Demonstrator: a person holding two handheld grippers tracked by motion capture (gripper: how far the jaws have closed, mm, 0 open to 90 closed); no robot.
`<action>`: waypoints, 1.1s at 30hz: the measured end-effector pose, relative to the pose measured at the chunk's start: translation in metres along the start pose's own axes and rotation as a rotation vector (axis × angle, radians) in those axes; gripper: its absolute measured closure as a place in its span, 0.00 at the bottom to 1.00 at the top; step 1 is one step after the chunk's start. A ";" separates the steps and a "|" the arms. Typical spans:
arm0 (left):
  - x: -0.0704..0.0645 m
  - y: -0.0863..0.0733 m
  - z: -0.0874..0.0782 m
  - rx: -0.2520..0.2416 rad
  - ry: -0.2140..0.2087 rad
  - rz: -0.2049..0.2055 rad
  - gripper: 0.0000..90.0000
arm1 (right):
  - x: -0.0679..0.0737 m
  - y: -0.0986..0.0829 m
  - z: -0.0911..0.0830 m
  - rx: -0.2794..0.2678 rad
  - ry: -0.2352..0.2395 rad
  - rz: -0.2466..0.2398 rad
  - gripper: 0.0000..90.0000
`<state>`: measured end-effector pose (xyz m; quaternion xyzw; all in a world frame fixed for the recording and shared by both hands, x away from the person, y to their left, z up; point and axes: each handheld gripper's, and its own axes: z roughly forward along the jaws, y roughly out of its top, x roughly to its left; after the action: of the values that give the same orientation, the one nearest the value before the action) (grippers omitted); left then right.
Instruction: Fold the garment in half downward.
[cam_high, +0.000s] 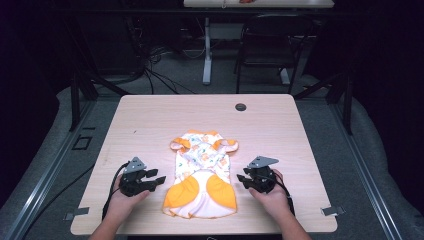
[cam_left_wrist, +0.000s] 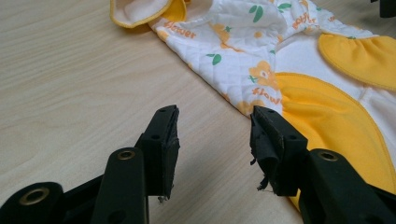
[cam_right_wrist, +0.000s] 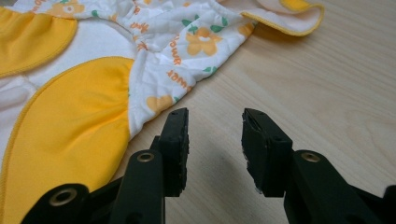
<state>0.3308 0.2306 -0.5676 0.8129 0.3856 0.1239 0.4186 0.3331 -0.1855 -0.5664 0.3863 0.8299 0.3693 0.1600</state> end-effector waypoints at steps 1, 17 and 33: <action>0.000 0.000 0.000 0.004 0.004 0.007 0.58 | 0.001 0.001 0.000 0.002 0.002 -0.004 0.68; -0.005 0.003 0.016 0.055 -0.057 -0.014 0.65 | 0.007 0.011 0.006 0.083 0.084 -0.077 0.69; 0.002 0.048 0.032 0.086 -0.052 0.009 0.72 | -0.001 0.052 0.009 0.136 0.115 -0.070 0.73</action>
<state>0.3737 0.1961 -0.5506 0.8347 0.3758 0.0878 0.3928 0.3661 -0.1598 -0.5343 0.3450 0.8739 0.3281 0.0985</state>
